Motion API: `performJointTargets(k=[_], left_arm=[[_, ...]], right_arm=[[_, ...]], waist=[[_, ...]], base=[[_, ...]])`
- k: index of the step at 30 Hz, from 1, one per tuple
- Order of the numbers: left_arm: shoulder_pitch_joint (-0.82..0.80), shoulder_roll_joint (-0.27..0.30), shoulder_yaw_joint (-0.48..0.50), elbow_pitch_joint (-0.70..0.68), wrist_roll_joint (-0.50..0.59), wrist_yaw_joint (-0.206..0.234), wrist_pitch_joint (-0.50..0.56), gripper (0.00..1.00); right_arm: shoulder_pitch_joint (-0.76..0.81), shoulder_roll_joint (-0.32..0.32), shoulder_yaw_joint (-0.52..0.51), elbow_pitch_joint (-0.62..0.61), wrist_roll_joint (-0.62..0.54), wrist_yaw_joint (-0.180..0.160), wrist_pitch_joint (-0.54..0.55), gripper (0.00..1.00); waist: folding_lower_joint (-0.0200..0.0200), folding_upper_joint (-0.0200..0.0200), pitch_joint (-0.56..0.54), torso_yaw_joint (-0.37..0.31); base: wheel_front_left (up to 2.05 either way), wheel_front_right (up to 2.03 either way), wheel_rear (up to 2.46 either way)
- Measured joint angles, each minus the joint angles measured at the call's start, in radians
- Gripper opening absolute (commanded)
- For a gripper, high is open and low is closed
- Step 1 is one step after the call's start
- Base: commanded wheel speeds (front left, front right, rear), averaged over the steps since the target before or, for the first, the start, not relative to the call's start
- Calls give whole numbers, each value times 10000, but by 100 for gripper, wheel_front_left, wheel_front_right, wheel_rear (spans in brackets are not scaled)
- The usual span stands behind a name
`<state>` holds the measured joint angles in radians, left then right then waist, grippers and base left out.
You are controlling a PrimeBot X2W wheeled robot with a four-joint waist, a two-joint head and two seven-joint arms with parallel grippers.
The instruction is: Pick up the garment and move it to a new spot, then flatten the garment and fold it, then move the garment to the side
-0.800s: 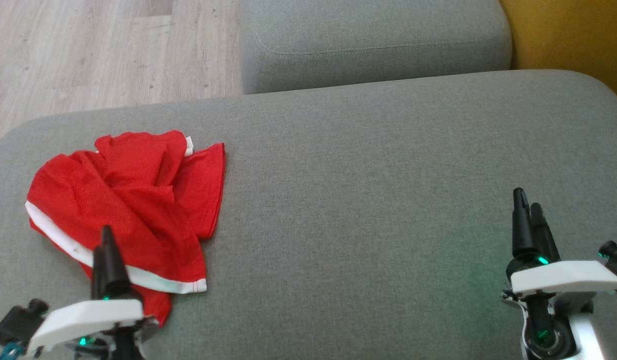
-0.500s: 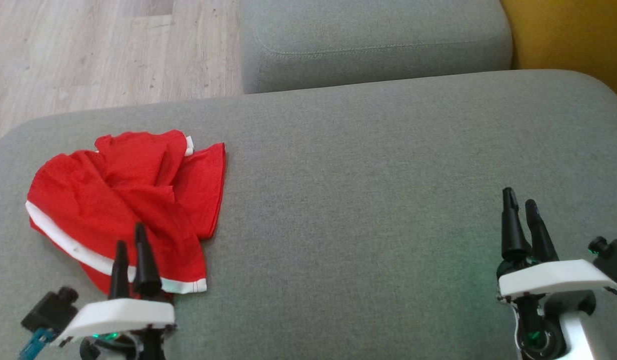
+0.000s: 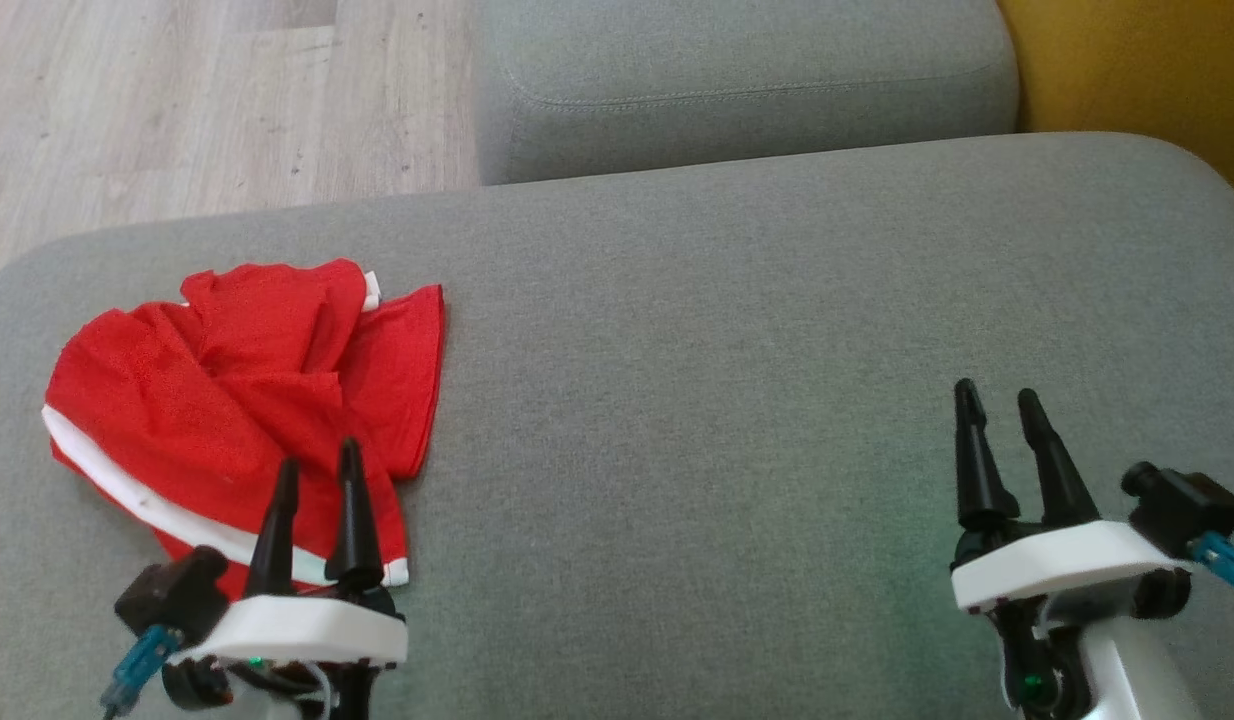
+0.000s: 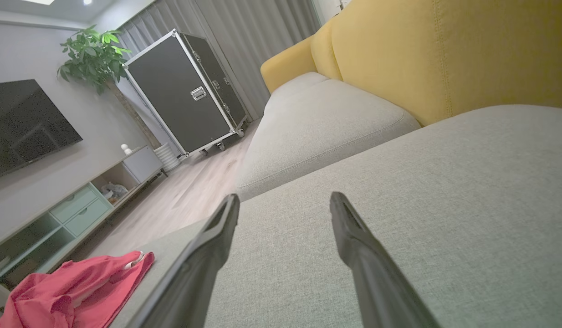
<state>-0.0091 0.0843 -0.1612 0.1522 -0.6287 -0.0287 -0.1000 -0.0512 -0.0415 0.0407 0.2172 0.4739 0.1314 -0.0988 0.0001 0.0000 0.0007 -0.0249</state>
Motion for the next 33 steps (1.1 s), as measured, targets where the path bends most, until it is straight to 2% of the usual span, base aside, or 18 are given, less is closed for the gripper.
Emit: performJointTargets(k=[14, 26, 33], left_arm=[[-302, 591, -1143, 75, 1710, 522, -445, 100], [-607, 1074, -2416, 982, 3515, 918, -709, 100], [-829, 1300, -3051, 1074, 4335, 1356, -961, 100]], right_arm=[[-59, -4, 407, 65, -2128, 0, -428, 100], [-224, -13, 765, 221, -4184, 0, -698, 100], [-227, -23, 874, 213, -5032, 0, -968, 100]], waist=[[0, 0, -15, -120], [0, 0, -39, -181], [0, 0, -46, -176]], base=[[0, 0, 0], [0, 0, 0], [0, 0, 0]])
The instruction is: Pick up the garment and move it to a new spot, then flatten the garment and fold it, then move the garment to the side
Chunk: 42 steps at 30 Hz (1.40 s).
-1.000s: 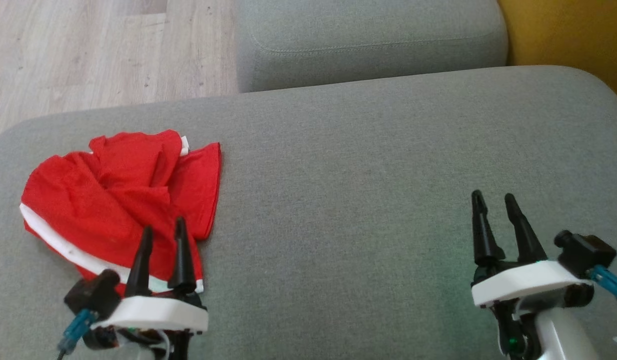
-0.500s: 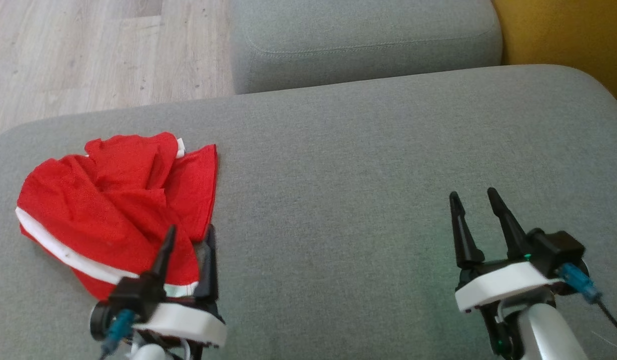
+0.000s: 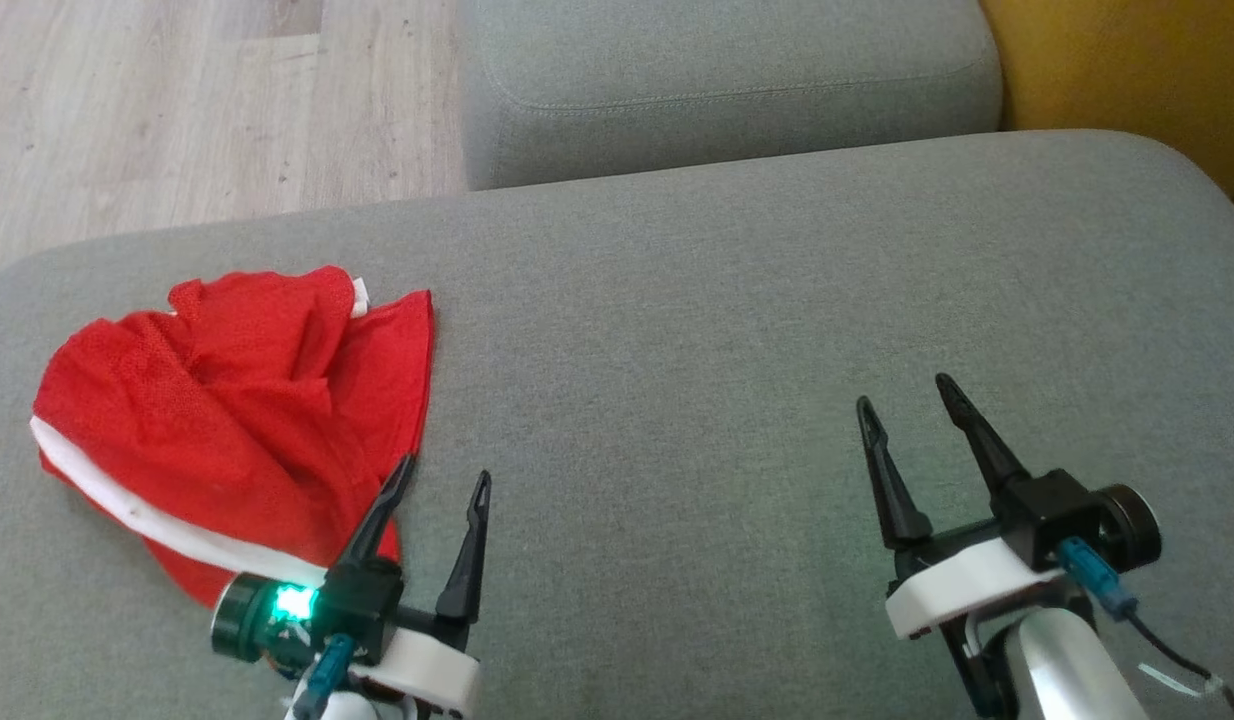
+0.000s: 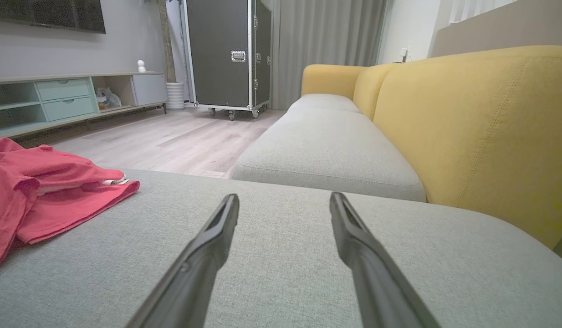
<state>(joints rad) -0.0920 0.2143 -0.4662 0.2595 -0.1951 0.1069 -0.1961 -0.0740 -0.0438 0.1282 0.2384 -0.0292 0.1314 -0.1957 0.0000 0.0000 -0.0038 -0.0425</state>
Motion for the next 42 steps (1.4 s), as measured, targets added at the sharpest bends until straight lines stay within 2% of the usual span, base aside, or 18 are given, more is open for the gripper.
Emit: performJointTargets(k=[5, 9, 14, 22, 30, 34, 42], left_arm=[[-17, -67, 33, -217, -199, 77, -125, 100], [146, -479, 742, -596, -863, 50, -251, 100], [693, -894, 1578, -719, -943, -441, -376, 100], [975, -1383, 2468, -497, -435, -1114, -560, 100], [975, -1584, 2928, -397, -182, -1434, -562, 100], [983, -1616, 3116, -384, -105, -1513, -562, 100], [1428, -1626, 3687, -359, 150, -1611, -560, 100]], right_arm=[[0, -2, 146, -52, 238, 0, -134, 100], [10, -4, 111, -77, 1049, 0, -249, 100], [35, -6, -15, 73, 2075, 0, -349, 100], [255, -8, 10, 518, 2255, 0, -554, 100], [249, -8, 21, 631, 2119, 0, -554, 100], [249, -8, 113, 709, 2109, 0, -554, 100], [271, -10, 757, 901, 2222, 0, -554, 100]], waist=[[0, 0, -29, 32], [0, 0, -55, 50], [0, 0, -106, 69], [0, 0, -151, 22], [0, 0, -177, 64], [0, 0, -241, 265], [-1, 0, -573, 1225]], base=[[0, 0, 0], [0, 0, 0], [0, 0, 0], [0, 0, 0], [0, 0, 0], [0, 0, 0], [0, 0, 0]])
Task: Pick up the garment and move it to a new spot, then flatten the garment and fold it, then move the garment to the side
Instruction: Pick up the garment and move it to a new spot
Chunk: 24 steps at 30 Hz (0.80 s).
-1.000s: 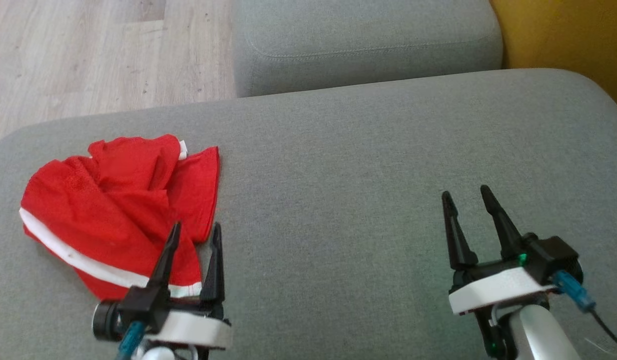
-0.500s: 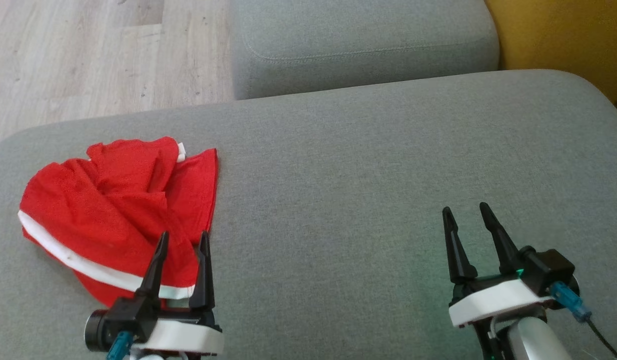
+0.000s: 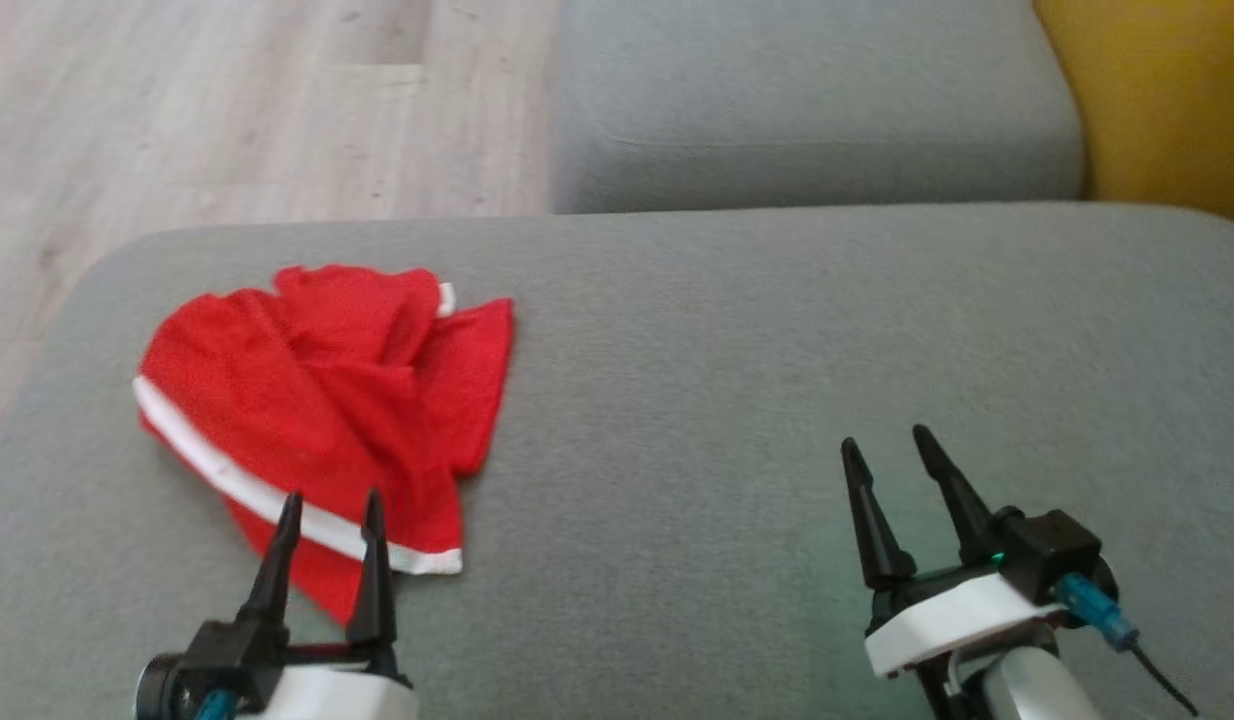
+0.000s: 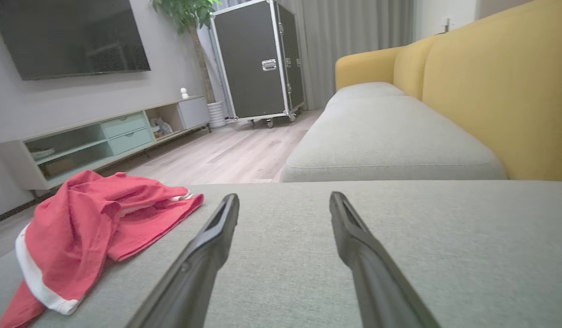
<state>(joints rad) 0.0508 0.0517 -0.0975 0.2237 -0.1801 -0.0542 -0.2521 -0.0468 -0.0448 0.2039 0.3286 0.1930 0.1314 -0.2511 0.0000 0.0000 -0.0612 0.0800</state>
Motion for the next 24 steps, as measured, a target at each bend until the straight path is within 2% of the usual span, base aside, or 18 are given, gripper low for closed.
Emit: performJointTargets(k=[16, 24], left_arm=[[495, 2, 395, -48, 157, -171, 0, 100], [533, 4, 639, -63, 268, -184, -2, 100]], right_arm=[[361, -2, 880, 21, 466, 0, 2, 100], [361, -2, 1053, 21, 548, 0, 2, 100]], waist=[[-1, 0, -448, 1772], [0, 0, -511, 1975]], base=[[0, 0, 0], [0, 0, 0]])
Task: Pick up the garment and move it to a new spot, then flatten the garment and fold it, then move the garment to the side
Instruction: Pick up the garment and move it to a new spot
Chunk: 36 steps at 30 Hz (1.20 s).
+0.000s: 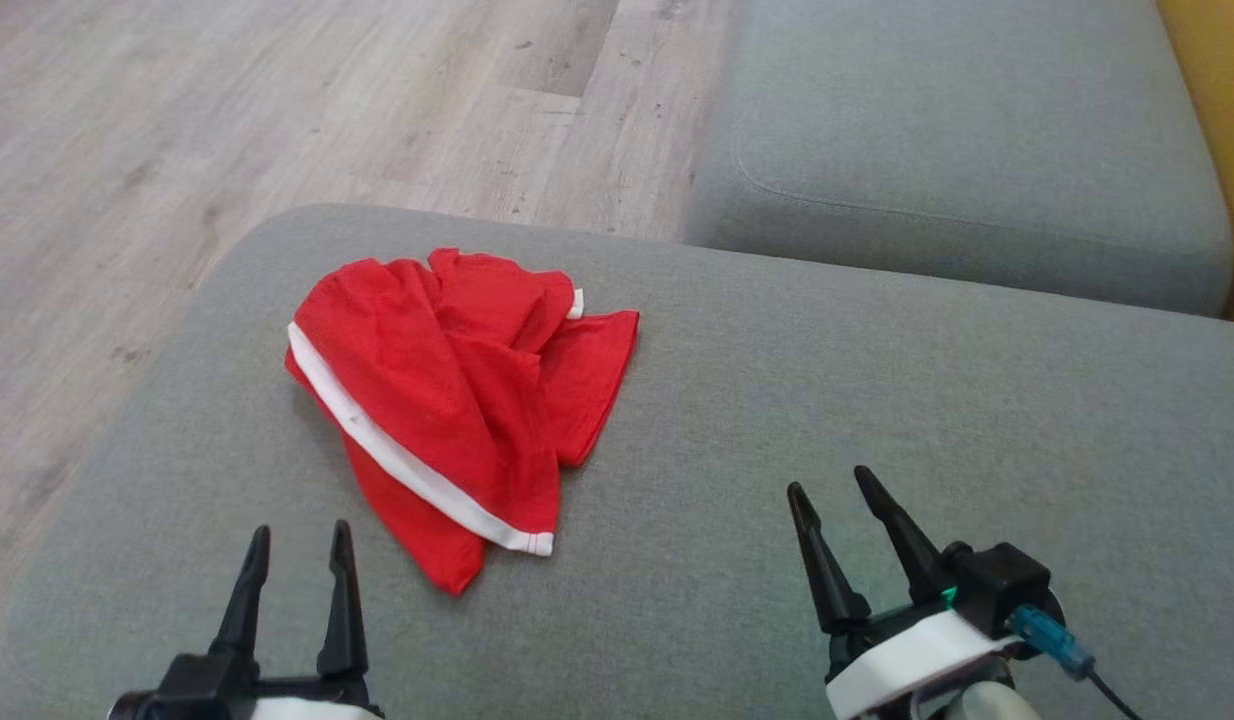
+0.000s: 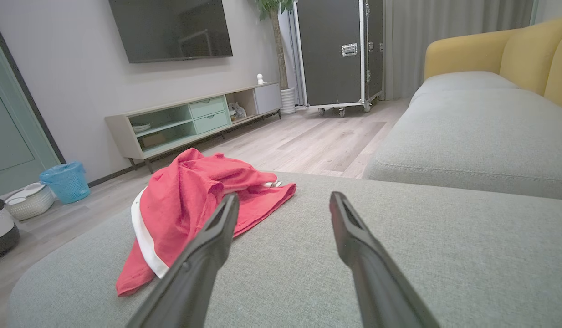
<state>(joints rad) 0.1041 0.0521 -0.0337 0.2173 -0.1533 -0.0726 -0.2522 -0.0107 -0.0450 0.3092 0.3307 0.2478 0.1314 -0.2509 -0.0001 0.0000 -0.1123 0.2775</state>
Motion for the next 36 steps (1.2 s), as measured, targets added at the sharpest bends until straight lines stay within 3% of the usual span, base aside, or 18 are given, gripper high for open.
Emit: performJointTargets(k=[5, 9, 13, 18, 23, 33, 34, 35, 36], left_arm=[[-305, 242, 2, 138, 291, -232, 0, 100], [-1838, 1097, -291, 1218, 405, -433, 98, 100], [-3874, 1833, -976, 2245, 345, -525, 1076, 100], [-6218, 2765, -2523, 3379, -1022, -598, 2592, 100], [-7541, 3565, -3793, 4303, -2205, -598, 3916, 100], [-8461, 3806, -4840, 5983, -3524, -598, 4642, 100], [-8493, 3810, -4941, 6080, -3609, -598, 4681, 82], [-8515, 3810, -5026, 6123, -3710, -598, 4642, 0], [-8541, 3808, -5093, 6149, -3820, -598, 4512, 0]], right_arm=[[-4, 0, 19, 0, -69, 0, 0, 100], [-24, -2, -205, -13, -224, 0, 0, 100], [-181, 0, -299, -136, -418, 0, 0, 100], [-910, -2, -410, -311, -562, 0, 0, 100], [-1280, -13, -591, -382, -648, 0, -2, 100], [-1601, -25, -665, -479, -648, 0, -2, 100], [-1623, -25, -665, -479, -648, 0, -2, 100], [-1635, -25, -665, -479, -648, 0, -2, 100], [-1635, -27, -669, -479, -648, 0, -2, 100]], waist=[[0, 0, 204, -183], [1, 0, 507, -358], [1, 0, 982, -561], [4, 0, 1788, -901], [4, 0, 2571, -1325], [2, -1, 3367, -2080], [3, 0, 3379, -2111], [3, -1, 3375, -2133], [2, -1, 3359, -2147]], base=[[0, 0, 0], [0, 0, 0], [0, 0, 0], [0, 0, 0], [0, 0, 0], [0, 0, 0], [0, 0, 0], [0, 0, 0], [0, 0, 0]])
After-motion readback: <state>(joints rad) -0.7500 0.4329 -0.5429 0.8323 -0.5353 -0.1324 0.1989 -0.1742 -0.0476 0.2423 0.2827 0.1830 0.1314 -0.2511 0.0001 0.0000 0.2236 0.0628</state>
